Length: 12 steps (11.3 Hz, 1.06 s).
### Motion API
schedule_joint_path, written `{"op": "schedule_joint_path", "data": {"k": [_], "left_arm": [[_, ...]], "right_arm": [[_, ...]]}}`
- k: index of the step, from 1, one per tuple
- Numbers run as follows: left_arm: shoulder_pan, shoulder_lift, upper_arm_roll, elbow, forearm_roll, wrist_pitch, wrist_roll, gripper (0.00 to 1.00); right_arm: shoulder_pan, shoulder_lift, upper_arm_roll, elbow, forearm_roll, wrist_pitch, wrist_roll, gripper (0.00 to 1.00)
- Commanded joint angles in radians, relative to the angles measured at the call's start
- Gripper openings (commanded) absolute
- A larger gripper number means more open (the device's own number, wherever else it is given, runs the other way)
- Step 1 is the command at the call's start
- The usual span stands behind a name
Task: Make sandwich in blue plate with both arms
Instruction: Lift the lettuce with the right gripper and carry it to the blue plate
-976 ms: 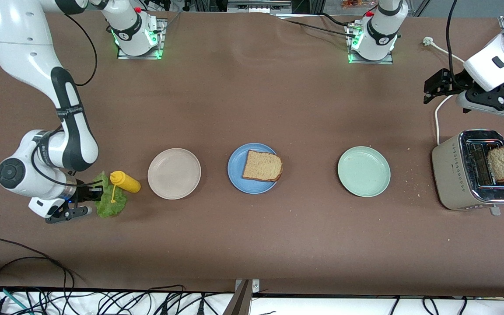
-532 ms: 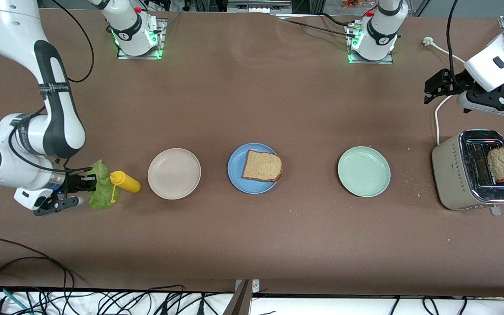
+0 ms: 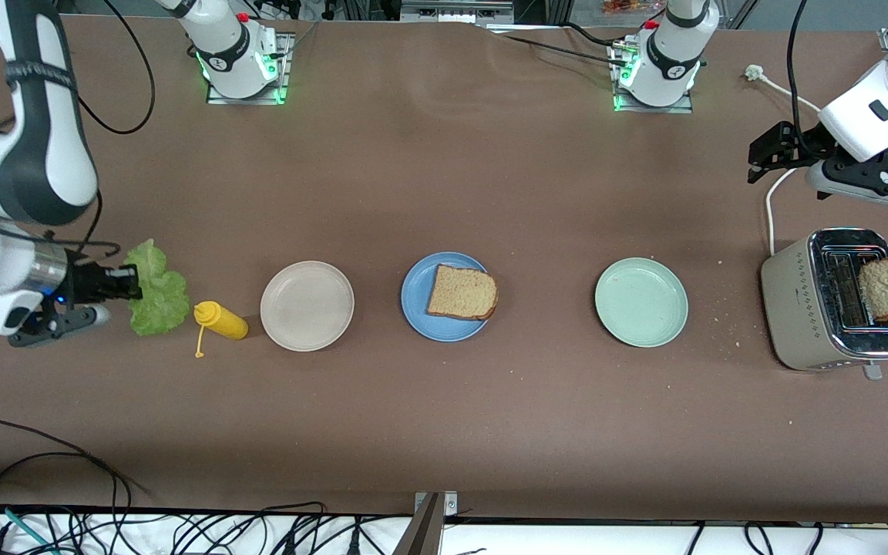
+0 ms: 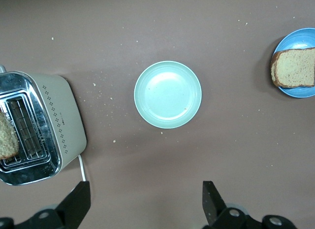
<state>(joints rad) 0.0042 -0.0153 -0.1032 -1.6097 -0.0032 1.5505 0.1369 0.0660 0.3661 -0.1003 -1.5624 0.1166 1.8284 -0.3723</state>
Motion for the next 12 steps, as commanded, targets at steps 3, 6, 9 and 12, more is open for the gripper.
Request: {"op": "schedule_joint_path", "data": {"k": [3, 6, 9, 12], "left_arm": [[0.008, -0.003, 0.003, 0.007, -0.004, -0.004, 0.003, 1.0], [0.013, -0.003, 0.003, 0.007, -0.006, -0.004, 0.003, 1.0], [0.014, -0.003, 0.005, 0.007, -0.006, -0.004, 0.003, 1.0], [0.016, -0.002, 0.003, 0.007, -0.006, -0.004, 0.003, 1.0]], "right_arm": [[0.047, -0.088, 0.053, 0.021, 0.047, -0.117, 0.06, 0.0], [0.208, -0.034, 0.033, 0.097, 0.057, -0.117, 0.33, 0.0], [0.308, 0.112, 0.036, 0.261, 0.132, -0.101, 0.591, 0.0], [0.388, 0.262, 0.044, 0.418, 0.155, -0.049, 0.798, 0.0]]}}
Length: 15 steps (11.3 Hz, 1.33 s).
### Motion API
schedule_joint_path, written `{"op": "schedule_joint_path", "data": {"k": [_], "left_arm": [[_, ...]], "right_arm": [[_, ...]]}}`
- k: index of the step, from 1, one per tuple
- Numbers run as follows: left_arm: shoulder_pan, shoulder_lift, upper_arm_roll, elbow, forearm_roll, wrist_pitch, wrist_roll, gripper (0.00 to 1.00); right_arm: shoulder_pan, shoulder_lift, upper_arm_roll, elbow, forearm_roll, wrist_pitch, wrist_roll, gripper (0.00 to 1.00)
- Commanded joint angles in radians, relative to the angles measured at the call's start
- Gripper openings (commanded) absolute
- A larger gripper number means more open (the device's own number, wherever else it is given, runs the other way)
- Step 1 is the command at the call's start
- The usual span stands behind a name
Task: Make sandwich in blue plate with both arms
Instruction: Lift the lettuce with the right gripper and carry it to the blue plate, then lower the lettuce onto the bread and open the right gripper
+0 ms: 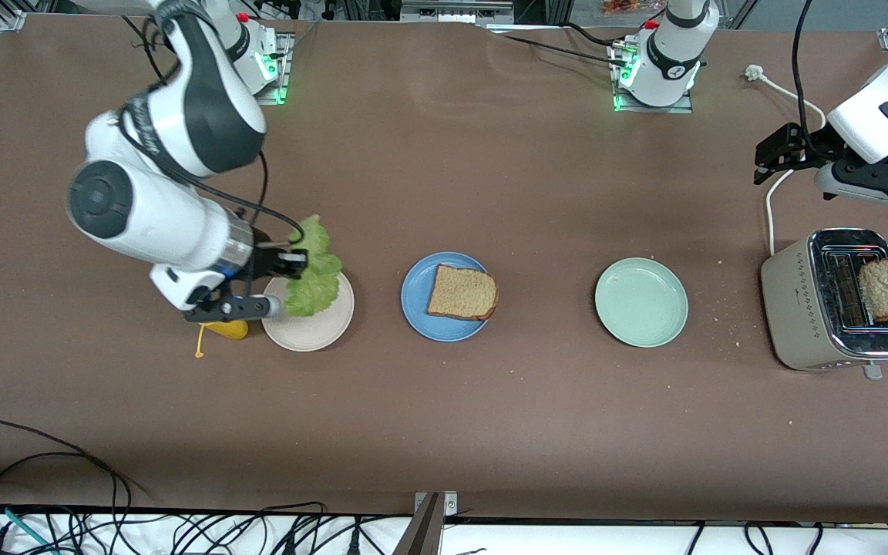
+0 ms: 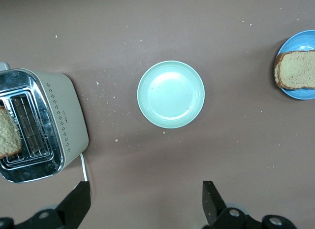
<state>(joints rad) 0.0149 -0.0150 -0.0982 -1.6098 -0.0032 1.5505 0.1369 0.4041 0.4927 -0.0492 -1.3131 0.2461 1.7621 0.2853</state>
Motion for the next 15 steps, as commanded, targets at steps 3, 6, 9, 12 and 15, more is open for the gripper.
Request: {"op": "schedule_joint_path", "data": {"k": [3, 6, 9, 12, 15], "left_arm": [[0.007, -0.002, -0.002, 0.008, -0.006, -0.004, 0.001, 1.0], [0.007, -0.002, 0.0, 0.008, -0.006, -0.004, 0.003, 1.0], [0.008, -0.002, 0.0, 0.008, -0.006, -0.004, 0.001, 1.0], [0.008, -0.002, -0.001, 0.008, -0.006, -0.004, 0.001, 1.0], [0.01, -0.002, 0.0, 0.008, -0.006, -0.004, 0.001, 1.0]], "right_arm": [[0.139, 0.246, -0.006, 0.256, 0.025, 0.115, 0.372, 0.0], [0.217, 0.328, -0.009, 0.302, 0.025, 0.19, 0.547, 0.0], [0.281, 0.386, -0.012, 0.321, 0.025, 0.268, 0.673, 0.0], [0.309, 0.424, -0.009, 0.319, 0.024, 0.321, 0.695, 0.0], [0.311, 0.449, -0.009, 0.315, 0.019, 0.339, 0.69, 0.0]]}}
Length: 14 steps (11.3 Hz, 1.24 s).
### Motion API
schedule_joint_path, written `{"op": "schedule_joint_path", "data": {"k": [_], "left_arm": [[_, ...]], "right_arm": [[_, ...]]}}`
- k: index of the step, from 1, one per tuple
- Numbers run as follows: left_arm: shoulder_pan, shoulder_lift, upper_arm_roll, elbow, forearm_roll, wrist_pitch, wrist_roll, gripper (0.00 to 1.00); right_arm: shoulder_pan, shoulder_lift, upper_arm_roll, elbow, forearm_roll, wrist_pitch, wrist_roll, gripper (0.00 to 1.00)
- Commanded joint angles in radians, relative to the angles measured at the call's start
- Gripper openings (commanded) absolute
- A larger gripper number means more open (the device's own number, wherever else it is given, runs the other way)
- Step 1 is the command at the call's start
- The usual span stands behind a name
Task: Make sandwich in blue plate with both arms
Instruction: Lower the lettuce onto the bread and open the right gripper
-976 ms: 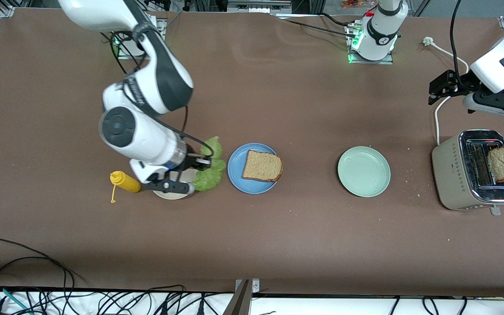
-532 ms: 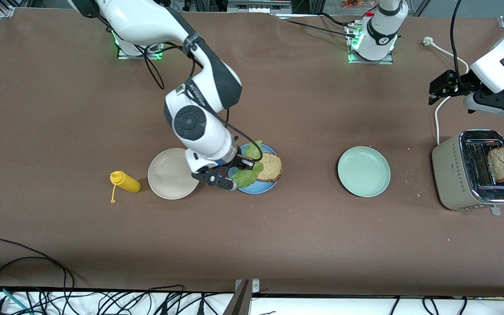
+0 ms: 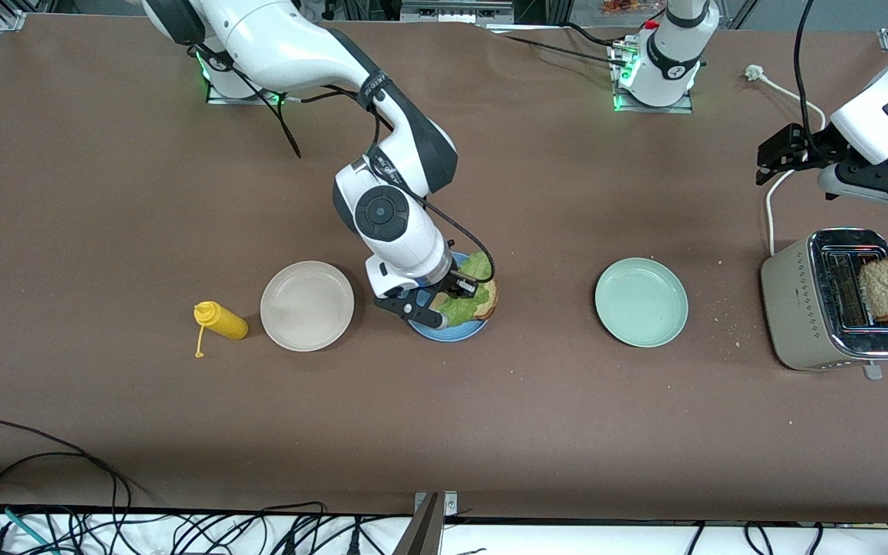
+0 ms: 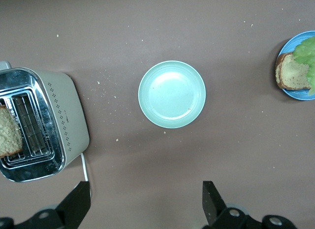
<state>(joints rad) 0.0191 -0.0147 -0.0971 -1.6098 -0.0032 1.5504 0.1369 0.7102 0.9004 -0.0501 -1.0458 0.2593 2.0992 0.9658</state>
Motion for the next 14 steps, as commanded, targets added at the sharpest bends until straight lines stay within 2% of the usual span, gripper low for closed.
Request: {"op": "schedule_joint_path", "data": {"k": [1, 5, 6, 7, 9, 14], "left_arm": [[0.005, -0.002, -0.001, 0.008, -0.006, -0.004, 0.001, 1.0], [0.007, -0.002, -0.001, 0.008, -0.006, -0.004, 0.001, 1.0], [0.008, -0.002, -0.001, 0.007, -0.006, -0.004, 0.001, 1.0], [0.01, -0.002, -0.001, 0.008, -0.006, -0.004, 0.001, 1.0], [0.012, -0.002, -0.003, 0.008, -0.006, -0.004, 0.003, 1.0], [0.012, -0.001, -0.001, 0.007, -0.006, -0.004, 0.003, 1.0]], "right_arm": [[0.005, 0.048, -0.008, 0.046, 0.005, 0.002, 0.01, 0.0], [0.003, 0.078, -0.01, 0.046, -0.008, 0.018, 0.007, 0.0], [-0.006, 0.084, -0.011, 0.046, -0.018, 0.021, 0.004, 0.22], [-0.008, 0.087, -0.016, 0.046, -0.024, 0.028, 0.002, 0.99], [-0.008, 0.087, -0.023, 0.046, -0.055, 0.036, 0.004, 1.0], [-0.006, 0.066, -0.037, 0.044, -0.048, 0.021, -0.07, 1.0]]}}
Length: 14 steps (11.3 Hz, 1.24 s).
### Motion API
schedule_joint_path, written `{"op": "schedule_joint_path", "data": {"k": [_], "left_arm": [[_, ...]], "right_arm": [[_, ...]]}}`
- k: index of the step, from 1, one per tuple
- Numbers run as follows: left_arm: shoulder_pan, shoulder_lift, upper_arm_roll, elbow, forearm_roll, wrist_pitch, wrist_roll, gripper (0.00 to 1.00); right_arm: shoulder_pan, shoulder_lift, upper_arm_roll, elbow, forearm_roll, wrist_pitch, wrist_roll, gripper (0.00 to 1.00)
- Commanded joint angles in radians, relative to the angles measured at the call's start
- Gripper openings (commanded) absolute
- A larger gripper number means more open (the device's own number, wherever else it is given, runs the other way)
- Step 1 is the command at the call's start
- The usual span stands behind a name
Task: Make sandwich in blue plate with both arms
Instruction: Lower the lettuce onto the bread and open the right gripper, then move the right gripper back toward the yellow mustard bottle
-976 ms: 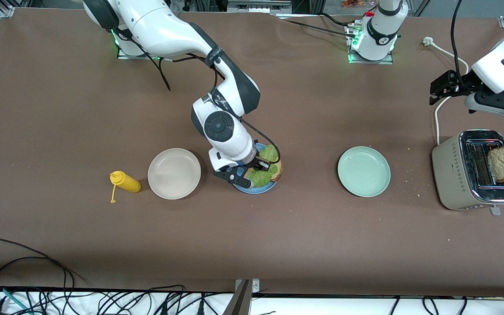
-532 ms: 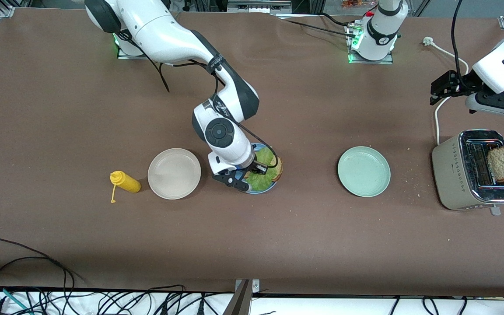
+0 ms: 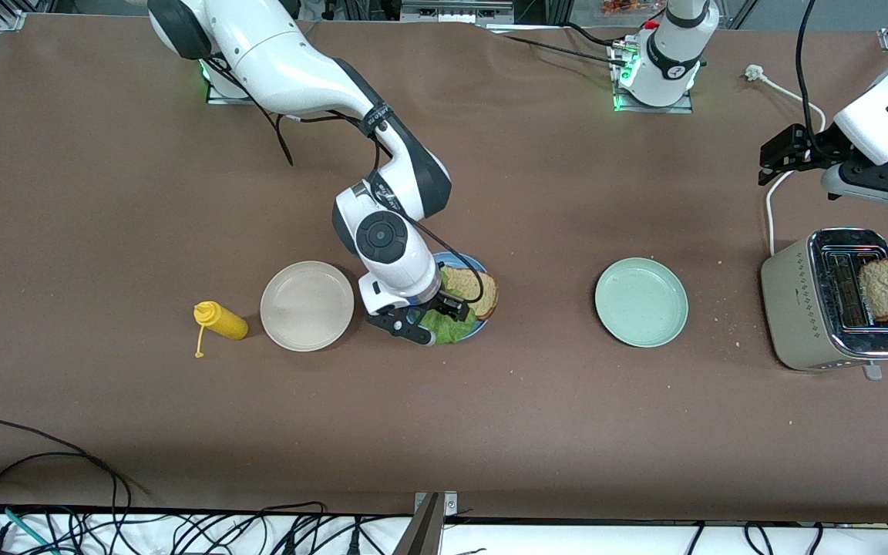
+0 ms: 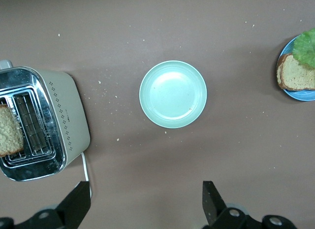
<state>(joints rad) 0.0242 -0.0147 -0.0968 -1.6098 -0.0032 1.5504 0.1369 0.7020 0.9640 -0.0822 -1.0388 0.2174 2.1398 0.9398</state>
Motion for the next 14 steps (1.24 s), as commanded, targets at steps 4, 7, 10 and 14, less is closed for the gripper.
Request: {"op": "schedule_joint_path", "data": {"k": [4, 7, 10, 14], "left_arm": [[0.006, -0.002, -0.001, 0.008, -0.006, -0.004, 0.003, 1.0], [0.006, -0.002, -0.001, 0.008, -0.006, -0.004, 0.003, 1.0], [0.006, -0.001, -0.001, 0.008, -0.006, -0.004, 0.003, 1.0], [0.006, -0.001, -0.001, 0.007, -0.006, -0.004, 0.003, 1.0]], "right_arm": [[-0.071, -0.097, 0.004, -0.024, 0.003, -0.109, -0.18, 1.0], [-0.183, -0.243, 0.051, -0.18, 0.016, -0.147, -0.434, 1.0], [-0.292, -0.324, 0.078, -0.249, 0.011, -0.231, -0.802, 1.0], [-0.438, -0.422, 0.081, -0.346, 0.014, -0.314, -1.299, 1.0]]}}
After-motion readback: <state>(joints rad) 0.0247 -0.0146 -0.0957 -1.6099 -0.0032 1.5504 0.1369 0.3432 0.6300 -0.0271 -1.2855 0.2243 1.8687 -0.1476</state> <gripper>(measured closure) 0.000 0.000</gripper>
